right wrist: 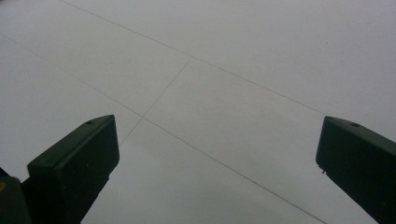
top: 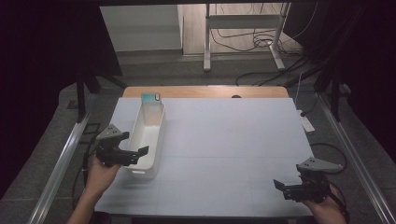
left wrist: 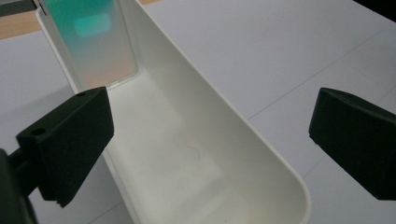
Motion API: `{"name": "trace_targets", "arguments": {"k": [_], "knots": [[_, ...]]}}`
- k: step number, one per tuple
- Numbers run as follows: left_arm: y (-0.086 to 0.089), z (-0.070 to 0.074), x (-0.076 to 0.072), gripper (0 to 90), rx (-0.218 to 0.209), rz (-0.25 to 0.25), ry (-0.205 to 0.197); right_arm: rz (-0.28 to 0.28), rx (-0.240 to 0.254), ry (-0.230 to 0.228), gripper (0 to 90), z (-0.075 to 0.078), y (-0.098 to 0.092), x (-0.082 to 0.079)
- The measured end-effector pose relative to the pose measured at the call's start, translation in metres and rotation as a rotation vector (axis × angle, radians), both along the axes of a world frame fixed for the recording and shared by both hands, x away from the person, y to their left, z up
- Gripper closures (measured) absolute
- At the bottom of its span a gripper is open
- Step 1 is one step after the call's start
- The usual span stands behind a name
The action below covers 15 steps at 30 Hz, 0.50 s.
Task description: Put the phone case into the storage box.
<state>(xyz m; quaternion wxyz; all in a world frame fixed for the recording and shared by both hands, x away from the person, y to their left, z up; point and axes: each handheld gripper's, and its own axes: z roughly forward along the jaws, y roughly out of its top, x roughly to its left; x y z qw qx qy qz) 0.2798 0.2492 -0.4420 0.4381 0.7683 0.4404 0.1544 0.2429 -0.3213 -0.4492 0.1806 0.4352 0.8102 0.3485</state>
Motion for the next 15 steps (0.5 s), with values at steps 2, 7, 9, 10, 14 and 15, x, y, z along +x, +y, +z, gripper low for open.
{"name": "trace_targets", "arguments": {"k": [2, 7, 9, 10, 14, 15], "knots": [[0.001, 0.0, -0.003, 0.9, -0.005, 0.001, -0.004, 0.001, -0.001, 0.001, 0.0, 0.0, 0.0, 0.0], [0.001, 0.0, -0.011, 0.9, -0.016, -0.007, -0.008, 0.001, -0.003, 0.001, 0.0, 0.0, 0.0, 0.0], [0.002, 0.0, -0.014, 0.9, -0.019, -0.01, -0.006, 0.001, -0.003, 0.001, 0.0, 0.0, 0.0, 0.0], [0.002, 0.0, -0.015, 0.9, -0.02, -0.01, -0.008, 0.001, -0.004, 0.002, 0.0, 0.0, 0.0, 0.0], [0.004, 0.0, -0.02, 0.9, -0.027, -0.011, -0.011, 0.001, -0.005, 0.004, 0.0, 0.0, 0.0, 0.0], [0.004, 0.0, -0.021, 0.9, -0.029, -0.01, -0.011, 0.001, -0.005, 0.003, 0.0, 0.0, 0.0, 0.0]]}}
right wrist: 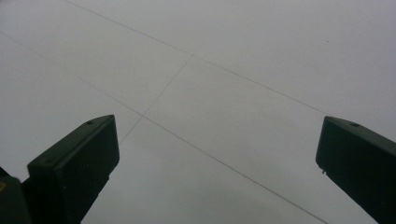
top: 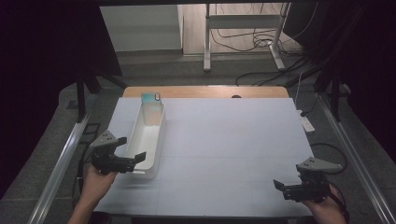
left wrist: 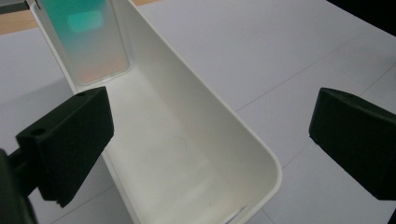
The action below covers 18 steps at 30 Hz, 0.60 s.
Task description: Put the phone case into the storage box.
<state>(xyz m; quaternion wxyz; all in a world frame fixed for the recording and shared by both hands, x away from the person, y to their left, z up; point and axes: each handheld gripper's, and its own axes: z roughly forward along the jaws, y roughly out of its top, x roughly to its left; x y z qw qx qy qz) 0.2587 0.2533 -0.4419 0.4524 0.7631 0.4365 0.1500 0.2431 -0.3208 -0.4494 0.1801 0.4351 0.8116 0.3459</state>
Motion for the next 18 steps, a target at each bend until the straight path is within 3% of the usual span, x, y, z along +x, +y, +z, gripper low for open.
{"name": "trace_targets", "arguments": {"k": [18], "knots": [[0.01, -0.003, -0.029, 0.6, 0.02, 0.028, -0.015, 0.0, -0.001, -0.001, 0.0, 0.0, 0.0, 0.0]]}}
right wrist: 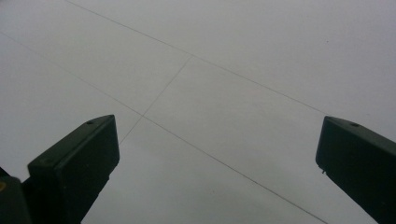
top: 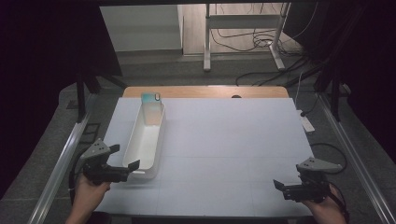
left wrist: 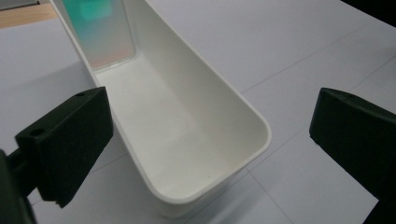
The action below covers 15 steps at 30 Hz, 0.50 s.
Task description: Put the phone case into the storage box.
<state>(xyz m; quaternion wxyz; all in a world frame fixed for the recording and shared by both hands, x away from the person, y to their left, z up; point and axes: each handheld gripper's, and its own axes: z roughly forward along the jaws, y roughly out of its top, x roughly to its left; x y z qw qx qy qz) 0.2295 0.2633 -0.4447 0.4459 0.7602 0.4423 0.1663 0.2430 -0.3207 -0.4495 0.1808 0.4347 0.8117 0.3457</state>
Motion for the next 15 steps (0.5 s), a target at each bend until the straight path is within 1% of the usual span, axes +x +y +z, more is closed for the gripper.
{"name": "trace_targets", "arguments": {"k": [5, 8, 12, 15], "knots": [[0.003, -0.001, -0.008, 0.5, -0.006, 0.001, -0.012, 0.001, -0.002, 0.0, 0.0, 0.0, 0.0, 0.0], [0.006, -0.002, -0.015, 0.4, 0.003, 0.002, -0.02, 0.001, -0.003, 0.001, 0.0, 0.0, 0.0, 0.0], [0.008, -0.003, -0.02, 0.5, -0.002, 0.004, -0.021, 0.003, -0.006, -0.002, 0.0, 0.0, 0.0, 0.0], [0.01, -0.005, -0.025, 0.5, -0.003, 0.004, -0.031, 0.002, -0.006, -0.002, 0.0, 0.0, 0.0, 0.0]]}}
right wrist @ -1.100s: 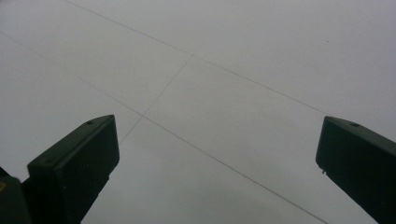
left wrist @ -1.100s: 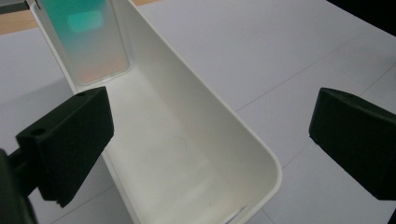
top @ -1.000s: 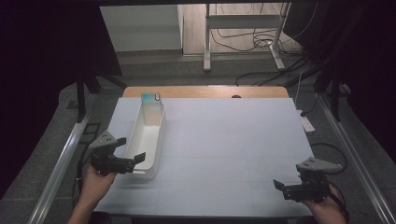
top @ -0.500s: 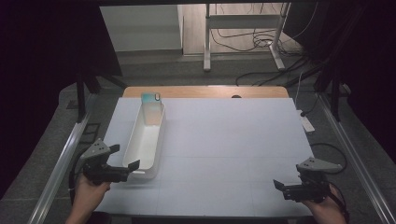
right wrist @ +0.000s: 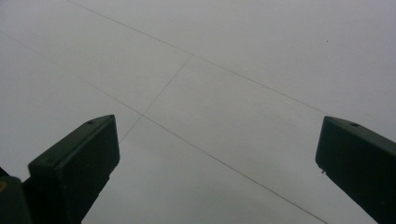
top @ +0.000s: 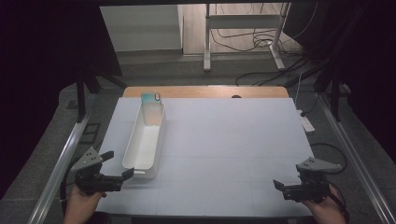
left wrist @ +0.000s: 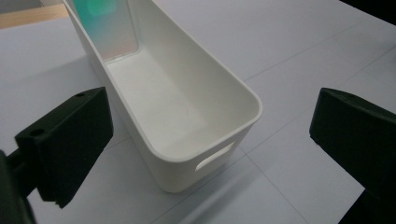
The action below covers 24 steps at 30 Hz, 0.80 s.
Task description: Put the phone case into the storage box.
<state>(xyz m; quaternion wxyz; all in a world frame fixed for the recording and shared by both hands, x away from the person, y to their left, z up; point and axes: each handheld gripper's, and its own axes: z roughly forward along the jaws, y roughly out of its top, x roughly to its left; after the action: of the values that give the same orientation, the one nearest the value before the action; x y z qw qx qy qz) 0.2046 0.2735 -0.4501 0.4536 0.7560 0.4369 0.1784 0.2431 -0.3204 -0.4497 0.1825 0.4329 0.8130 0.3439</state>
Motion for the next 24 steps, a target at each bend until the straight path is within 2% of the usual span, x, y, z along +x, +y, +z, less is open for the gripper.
{"name": "trace_targets", "arguments": {"k": [6, 12, 19, 24], "knots": [[0.002, -0.002, -0.007, 0.5, -0.004, 0.004, -0.001, -0.001, -0.001, 0.004, 0.0, 0.0, 0.0, 0.0], [0.005, -0.007, -0.015, 0.2, 0.012, 0.009, -0.003, -0.001, -0.003, 0.004, 0.0, 0.0, 0.0, 0.0], [0.009, -0.012, -0.023, 0.0, -0.011, 0.024, 0.0, -0.001, -0.004, 0.005, 0.0, 0.0, 0.0, 0.0], [0.009, -0.014, -0.025, 0.0, -0.012, 0.024, 0.008, -0.001, -0.004, 0.006, 0.0, 0.0, 0.0, 0.0]]}}
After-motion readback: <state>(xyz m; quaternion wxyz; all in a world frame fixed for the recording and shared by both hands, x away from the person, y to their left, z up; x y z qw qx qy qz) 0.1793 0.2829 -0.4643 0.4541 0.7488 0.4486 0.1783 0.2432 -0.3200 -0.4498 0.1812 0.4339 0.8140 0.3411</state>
